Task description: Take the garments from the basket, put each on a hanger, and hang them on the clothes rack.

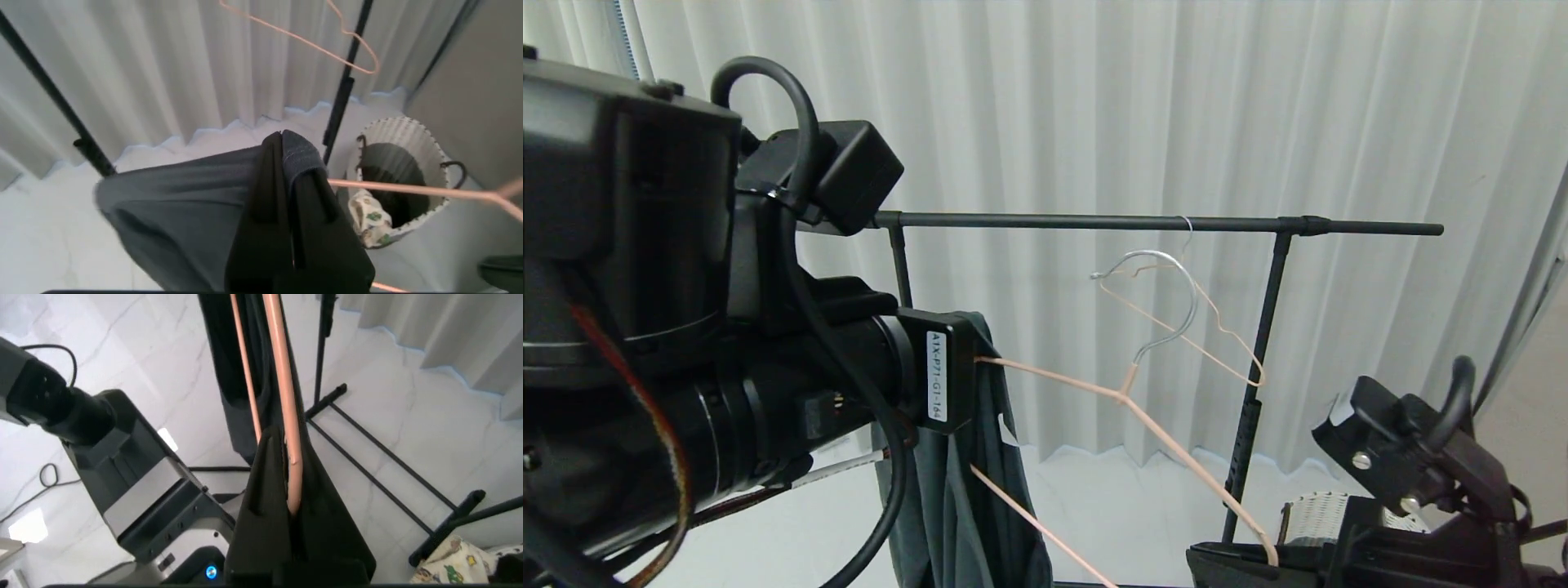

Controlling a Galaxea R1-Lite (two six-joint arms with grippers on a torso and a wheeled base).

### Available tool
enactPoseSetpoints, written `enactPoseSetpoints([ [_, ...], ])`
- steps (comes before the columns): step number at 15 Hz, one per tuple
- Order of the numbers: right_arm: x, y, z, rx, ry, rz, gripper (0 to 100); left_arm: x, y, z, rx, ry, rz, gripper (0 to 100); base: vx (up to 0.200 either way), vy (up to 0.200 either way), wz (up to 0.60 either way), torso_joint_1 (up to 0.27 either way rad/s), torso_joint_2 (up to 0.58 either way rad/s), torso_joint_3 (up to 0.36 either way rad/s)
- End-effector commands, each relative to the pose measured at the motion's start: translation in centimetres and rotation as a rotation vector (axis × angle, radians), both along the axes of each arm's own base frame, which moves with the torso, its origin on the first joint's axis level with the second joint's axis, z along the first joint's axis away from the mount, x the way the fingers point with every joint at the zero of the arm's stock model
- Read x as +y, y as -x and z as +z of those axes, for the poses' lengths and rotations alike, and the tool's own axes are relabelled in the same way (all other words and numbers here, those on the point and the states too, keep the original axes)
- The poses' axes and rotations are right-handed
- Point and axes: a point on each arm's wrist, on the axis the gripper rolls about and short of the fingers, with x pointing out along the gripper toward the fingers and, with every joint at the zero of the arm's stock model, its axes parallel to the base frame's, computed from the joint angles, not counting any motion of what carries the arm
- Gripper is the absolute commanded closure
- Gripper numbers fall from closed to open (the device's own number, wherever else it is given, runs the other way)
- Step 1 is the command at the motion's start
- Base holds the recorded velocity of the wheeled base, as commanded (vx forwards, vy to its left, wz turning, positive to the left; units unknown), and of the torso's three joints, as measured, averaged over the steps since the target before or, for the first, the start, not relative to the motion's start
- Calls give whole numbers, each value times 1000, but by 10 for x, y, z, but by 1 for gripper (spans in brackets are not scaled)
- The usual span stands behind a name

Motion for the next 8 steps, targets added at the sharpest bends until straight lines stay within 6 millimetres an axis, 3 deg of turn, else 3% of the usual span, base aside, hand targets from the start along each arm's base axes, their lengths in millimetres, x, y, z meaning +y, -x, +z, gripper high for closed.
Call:
enactPoseSetpoints([
  [1, 10, -4, -6, 10, 23, 1, 100, 0, 8, 4, -12, 15, -27, 100, 0, 0, 0, 0, 0, 0],
  [8, 43, -15, -6, 19, 28, -2, 100, -14, 25, 9, -22, 27, -125, 100, 0, 0, 0, 0, 0, 0],
])
